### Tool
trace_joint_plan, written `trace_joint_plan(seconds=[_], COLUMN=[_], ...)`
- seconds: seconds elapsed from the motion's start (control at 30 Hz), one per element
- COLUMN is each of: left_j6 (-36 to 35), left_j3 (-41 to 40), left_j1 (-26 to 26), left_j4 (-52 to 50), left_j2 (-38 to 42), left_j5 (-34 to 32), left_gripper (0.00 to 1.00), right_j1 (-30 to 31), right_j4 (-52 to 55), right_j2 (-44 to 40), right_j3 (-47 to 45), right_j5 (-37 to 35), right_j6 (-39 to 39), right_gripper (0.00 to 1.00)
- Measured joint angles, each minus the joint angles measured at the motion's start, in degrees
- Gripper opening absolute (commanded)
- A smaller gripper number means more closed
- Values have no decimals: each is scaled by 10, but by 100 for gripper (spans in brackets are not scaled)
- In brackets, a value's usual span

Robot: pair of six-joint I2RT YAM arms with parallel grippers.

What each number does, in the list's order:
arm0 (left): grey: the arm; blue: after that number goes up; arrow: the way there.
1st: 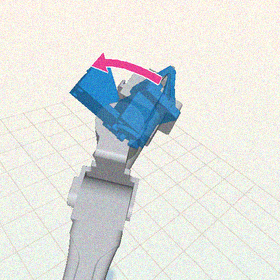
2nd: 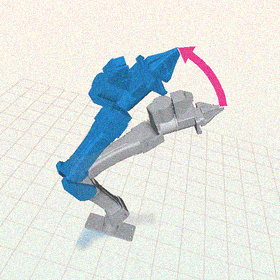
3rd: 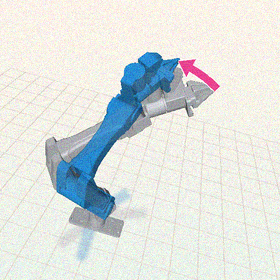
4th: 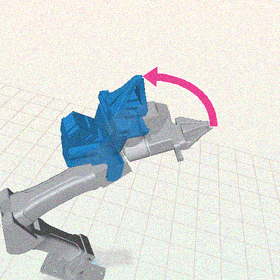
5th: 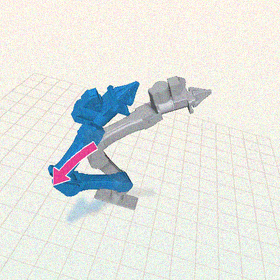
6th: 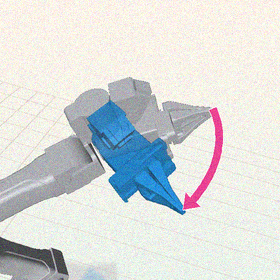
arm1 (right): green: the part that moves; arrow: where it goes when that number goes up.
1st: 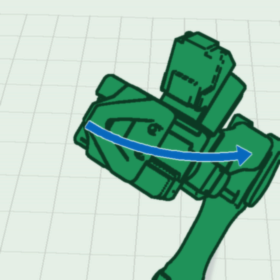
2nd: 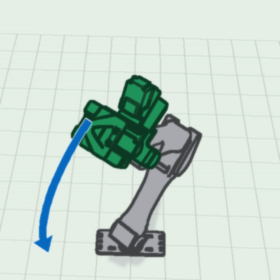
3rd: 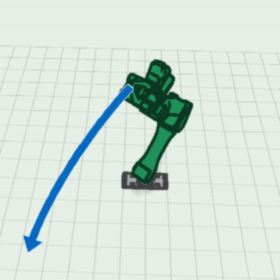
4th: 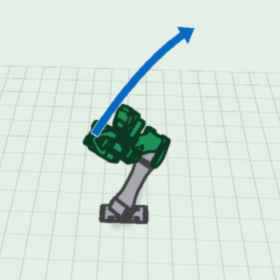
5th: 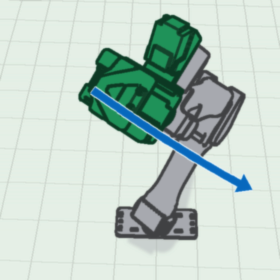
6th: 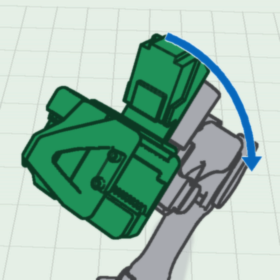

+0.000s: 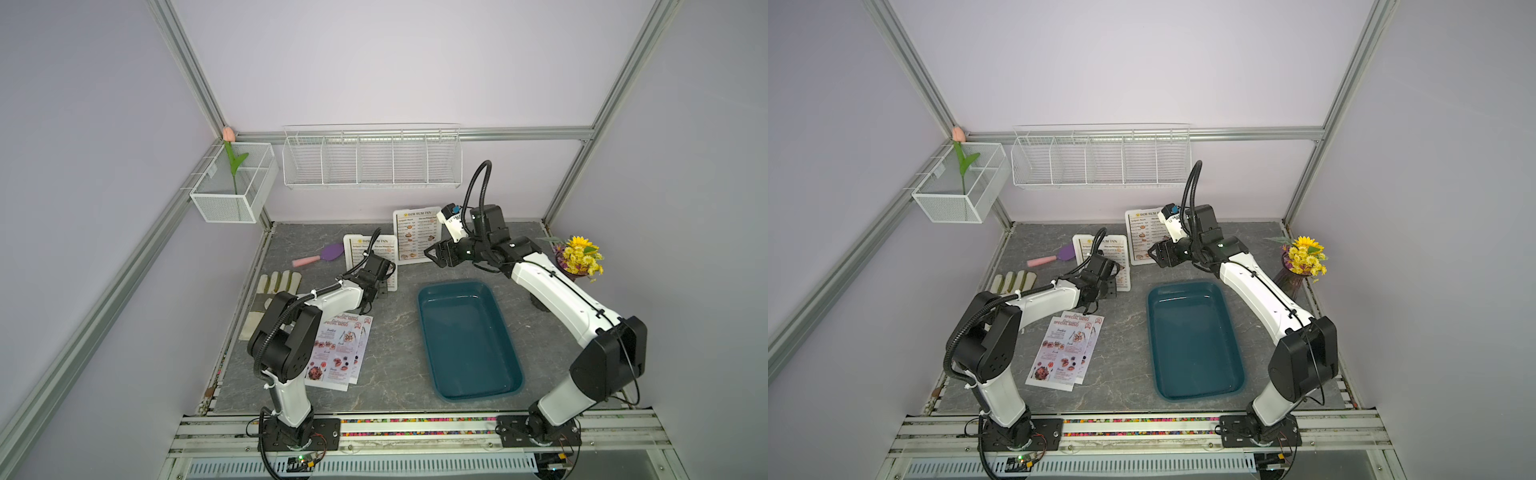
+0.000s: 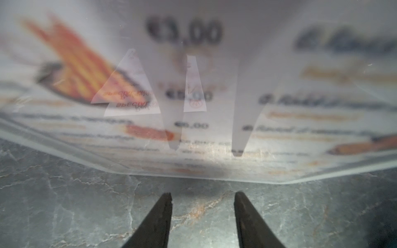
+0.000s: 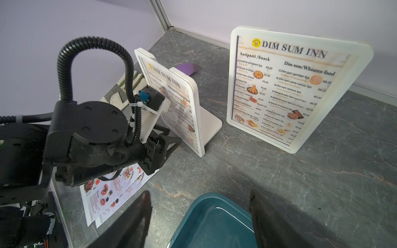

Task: Replace the menus in the menu holders
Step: Adjust the menu holder at the center of the board, then reset both arms

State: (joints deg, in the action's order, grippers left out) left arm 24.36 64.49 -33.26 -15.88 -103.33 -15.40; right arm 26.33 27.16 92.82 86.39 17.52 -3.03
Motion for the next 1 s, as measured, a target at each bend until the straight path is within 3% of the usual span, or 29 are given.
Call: trace_joint_plan(seconds=[0.03,0.1,0.17,0.2,0.37,0.5,0.73,0.87,1.0], left_j6=[1,4,5,6,-5,-11,-93,-130,-157], left_j3=[2,6,10,15,42,28,-132,-211,-269], left_j1=[0,0,1,1,47,139,255,295,302], left_j4=[-11,-36,-60,-73,-96,-67,68,132,211], left_j2=[7,33,73,98,198,224,201,198,198], left_j5=[7,23,33,35,17,-46,-144,-146,-130], left_gripper=[55,60,72,99,99,99,100,98,99], right_j1=[0,-1,-4,-6,-21,-43,-119,-168,-211], right_j4=[0,-1,-3,-4,-34,-93,-232,-289,-355], right_j2=[0,-5,-13,-19,-52,-82,-93,-100,-110], right_j3=[-3,-14,-34,-46,-117,-193,-337,-410,-472], right_j5=[-3,-15,-32,-42,-113,-208,-287,-287,-287], right_j6=[0,-2,-9,-14,-17,-17,-14,-14,-13], right_gripper=[80,95,89,89,89,89,89,89,89])
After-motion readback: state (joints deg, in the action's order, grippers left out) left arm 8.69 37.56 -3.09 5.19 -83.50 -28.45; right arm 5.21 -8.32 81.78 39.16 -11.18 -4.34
